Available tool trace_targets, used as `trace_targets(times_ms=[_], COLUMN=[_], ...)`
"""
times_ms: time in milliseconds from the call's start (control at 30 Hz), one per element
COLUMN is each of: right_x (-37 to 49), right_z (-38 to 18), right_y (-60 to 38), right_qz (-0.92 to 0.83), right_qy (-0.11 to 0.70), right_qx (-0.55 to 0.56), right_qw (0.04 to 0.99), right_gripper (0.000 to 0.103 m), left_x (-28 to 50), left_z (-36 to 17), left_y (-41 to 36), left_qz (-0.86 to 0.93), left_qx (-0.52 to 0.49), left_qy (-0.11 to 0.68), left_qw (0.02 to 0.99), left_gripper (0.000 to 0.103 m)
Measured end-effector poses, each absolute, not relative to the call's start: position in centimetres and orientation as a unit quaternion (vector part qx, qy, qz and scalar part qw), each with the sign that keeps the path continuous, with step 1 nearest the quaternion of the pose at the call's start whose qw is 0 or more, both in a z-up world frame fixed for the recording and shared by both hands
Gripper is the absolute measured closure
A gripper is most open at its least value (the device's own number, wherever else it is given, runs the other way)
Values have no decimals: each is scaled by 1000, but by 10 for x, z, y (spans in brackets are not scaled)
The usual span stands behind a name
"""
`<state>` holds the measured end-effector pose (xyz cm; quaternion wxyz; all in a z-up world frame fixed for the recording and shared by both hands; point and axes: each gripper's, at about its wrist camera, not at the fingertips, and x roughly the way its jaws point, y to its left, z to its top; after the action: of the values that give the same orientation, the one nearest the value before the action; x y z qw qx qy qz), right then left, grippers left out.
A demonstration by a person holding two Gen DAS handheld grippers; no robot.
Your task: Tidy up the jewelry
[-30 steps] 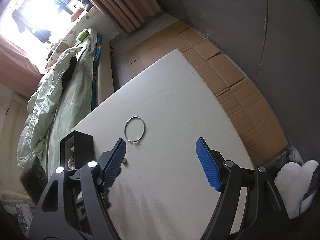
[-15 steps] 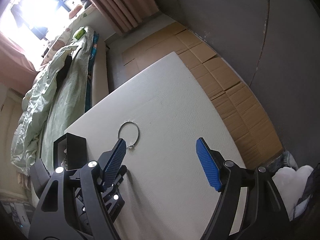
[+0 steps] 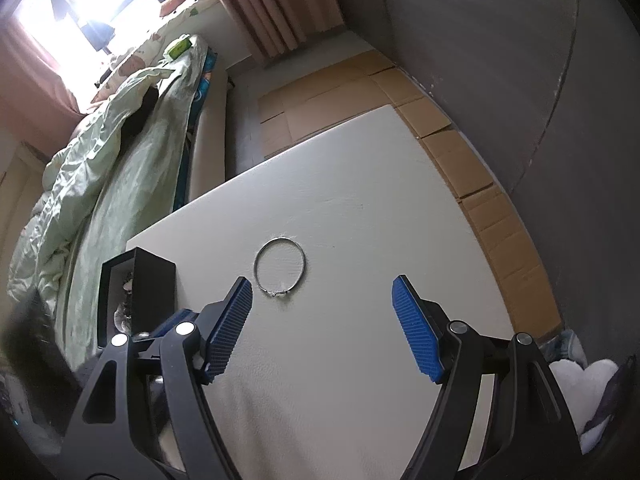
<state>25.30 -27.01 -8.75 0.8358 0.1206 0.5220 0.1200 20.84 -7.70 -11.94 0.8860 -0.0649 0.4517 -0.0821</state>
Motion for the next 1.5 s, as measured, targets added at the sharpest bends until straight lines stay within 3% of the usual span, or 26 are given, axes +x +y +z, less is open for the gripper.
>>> trace_targets(times_ms=[500,867,1133,1200,1367,1400,1500], right_x=[278,290,284,283,279,279,278], right_z=[-104,-128,-142,-142,-139,-137,-131], right_y=[-241,-191,-172,-172,-181,-182,-189], right_qz=[141,128,97,106,113,114,121], right_qy=[536,553,553,550,552,551,554], right_qx=[100,11,-71,-74,-62,-56,-23], right_qw=[827,823,824,825,824,825,823], right_gripper=[30,30,40,53,55,97,101], left_x=[207,217,206,202,196,196,194], left_z=[-74,-65,-61,-59,-58,-58,-58], left_y=[-19,27,54,56,56,56,54], left_qz=[-74,-64,-49,-48,-46,-45,-43], left_qx=[-117,-164,-182,-183,-178,-177,-173], left_qy=[414,400,396,394,397,398,399], left_qw=[900,900,899,900,899,899,899], left_gripper=[92,92,92,92,92,92,92])
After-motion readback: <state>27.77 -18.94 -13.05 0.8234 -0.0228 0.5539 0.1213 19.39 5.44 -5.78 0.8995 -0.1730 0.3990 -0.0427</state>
